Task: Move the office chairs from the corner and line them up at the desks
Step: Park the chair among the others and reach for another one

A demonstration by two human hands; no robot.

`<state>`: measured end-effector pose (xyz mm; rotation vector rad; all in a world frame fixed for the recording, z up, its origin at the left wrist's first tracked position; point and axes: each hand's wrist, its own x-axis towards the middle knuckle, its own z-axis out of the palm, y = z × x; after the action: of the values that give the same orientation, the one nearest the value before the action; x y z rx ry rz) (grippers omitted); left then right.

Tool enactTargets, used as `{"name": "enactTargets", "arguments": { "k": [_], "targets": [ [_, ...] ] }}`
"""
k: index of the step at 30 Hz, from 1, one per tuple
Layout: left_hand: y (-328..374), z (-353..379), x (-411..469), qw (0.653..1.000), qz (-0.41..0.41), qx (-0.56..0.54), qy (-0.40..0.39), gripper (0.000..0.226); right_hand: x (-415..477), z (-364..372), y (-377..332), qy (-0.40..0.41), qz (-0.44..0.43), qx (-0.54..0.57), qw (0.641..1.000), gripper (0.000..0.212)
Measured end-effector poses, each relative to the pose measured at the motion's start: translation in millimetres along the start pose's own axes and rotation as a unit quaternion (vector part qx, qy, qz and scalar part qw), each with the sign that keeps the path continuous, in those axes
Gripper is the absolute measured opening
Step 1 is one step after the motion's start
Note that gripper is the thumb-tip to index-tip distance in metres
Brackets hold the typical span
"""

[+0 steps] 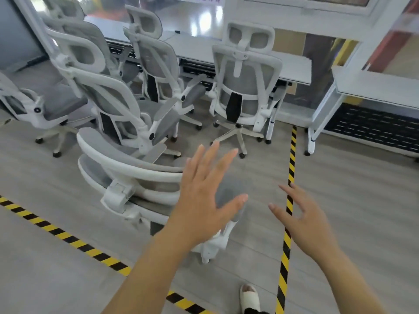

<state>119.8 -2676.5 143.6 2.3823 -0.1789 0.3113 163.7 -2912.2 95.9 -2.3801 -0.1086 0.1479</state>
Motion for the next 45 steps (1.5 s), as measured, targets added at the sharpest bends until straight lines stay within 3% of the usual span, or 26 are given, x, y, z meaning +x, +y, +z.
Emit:
{"name": "enactTargets", "arguments": {
  "k": [3,7,11,19,24,29,36,45],
  "targets": [
    [1.3,59.4,35.8,0.992,-0.035,0.055,-0.104,0.079,20.5,-19.3,33.0,0.009,0.031,-0.006,0.999,0.064],
    [-9.2,138.1,85.7,0.98,-0.093,0.064,-0.166,0.075,46.4,-43.7,84.0,0.009,0.041,0.003,0.999,0.066],
    [-15.1,189.4,130.7,0.958,-0.152,0.079,-0.229,0.095,80.7,-76.1,135.9,-0.011,0.053,0.032,0.998,0.072],
    [-33.3,222.6,230.3,0.96,-0.195,0.087,-0.179,0.085,203.0,-120.9,187.0,-0.032,0.064,0.088,0.994,0.068],
    [-84.5,237.1,313.8,0.955,-0.233,0.098,-0.153,0.078,321.9,-137.0,181.5,-0.047,0.019,0.07,0.996,0.065],
    [-141.1,250.9,429.2,0.947,-0.273,0.107,-0.133,0.08,456.1,-152.9,158.6,-0.05,-0.004,0.018,0.999,0.066],
    [-192.0,229.8,579.4,0.952,-0.265,0.103,-0.115,0.085,603.6,-163.8,112.0,-0.053,-0.025,-0.003,0.998,0.064],
    [-267.5,180.2,717.1,0.963,-0.256,0.066,-0.06,0.085,790.0,-114.4,69.8,-0.044,-0.069,0.007,0.997,0.058]
  ]
}}
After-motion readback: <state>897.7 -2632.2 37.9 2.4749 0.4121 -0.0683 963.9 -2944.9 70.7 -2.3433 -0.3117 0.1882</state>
